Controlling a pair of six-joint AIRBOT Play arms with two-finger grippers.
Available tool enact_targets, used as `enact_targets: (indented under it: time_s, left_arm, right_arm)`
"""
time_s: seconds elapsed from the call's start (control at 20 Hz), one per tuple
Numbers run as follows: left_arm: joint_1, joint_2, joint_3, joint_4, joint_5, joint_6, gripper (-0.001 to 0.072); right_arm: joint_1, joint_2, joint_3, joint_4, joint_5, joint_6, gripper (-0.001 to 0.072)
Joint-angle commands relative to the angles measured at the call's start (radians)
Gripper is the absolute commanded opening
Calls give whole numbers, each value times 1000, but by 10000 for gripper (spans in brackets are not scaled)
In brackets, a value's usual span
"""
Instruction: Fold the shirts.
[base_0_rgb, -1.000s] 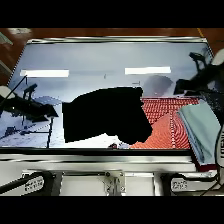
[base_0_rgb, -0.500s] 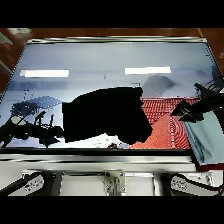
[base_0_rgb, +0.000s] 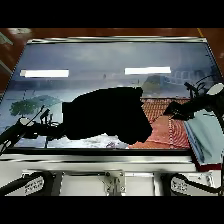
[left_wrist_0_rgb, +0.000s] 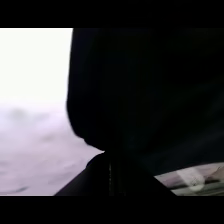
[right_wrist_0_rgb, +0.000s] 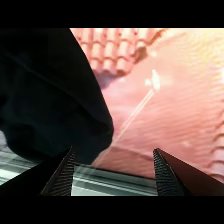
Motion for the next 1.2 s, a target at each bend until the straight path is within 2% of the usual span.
enact_targets:
  time_s: [0.0, 0.1, 0.4, 0.55, 0.65, 0.7, 0.75, 0.8, 0.95, 1.15]
  left_arm:
    - [-8, 7, 26, -35, -4, 2, 36]
    - [-8, 30, 44, -35, -9, 1, 35]
    - [-8, 153, 63, -39, -36, -3, 35]
    - [-8, 200, 65, -61, -36, -2, 36]
    - [-8, 217, 65, -66, -35, -3, 36]
    - [-8, 221, 66, -66, -35, -2, 36]
    - [-8, 225, 68, -66, -35, -2, 36]
    - [-6, 229, 76, -68, -37, -4, 36]
    - [-6, 277, 144, -110, -42, -13, 36]
    - [-6, 451, 442, -109, -8, -13, 35]
  right_arm:
    - [11, 1, -58, 17, -10, -10, 604]
    - [9, 1, -157, 63, -51, -21, 604]
    - [32, 0, -381, 196, -321, -10, 601]
    - [140, -4, -403, 195, -417, 2, 601]
    - [220, -11, -404, 195, -482, 53, 599]
    - [252, -10, -402, 196, -497, 64, 438]
    - [271, -10, -396, 196, -492, 64, 126]
    - [278, -9, -383, 201, -470, 66, 56]
    - [273, 61, -291, 200, -373, -14, 55]
    - [273, 331, -3, 191, -389, -150, 56]
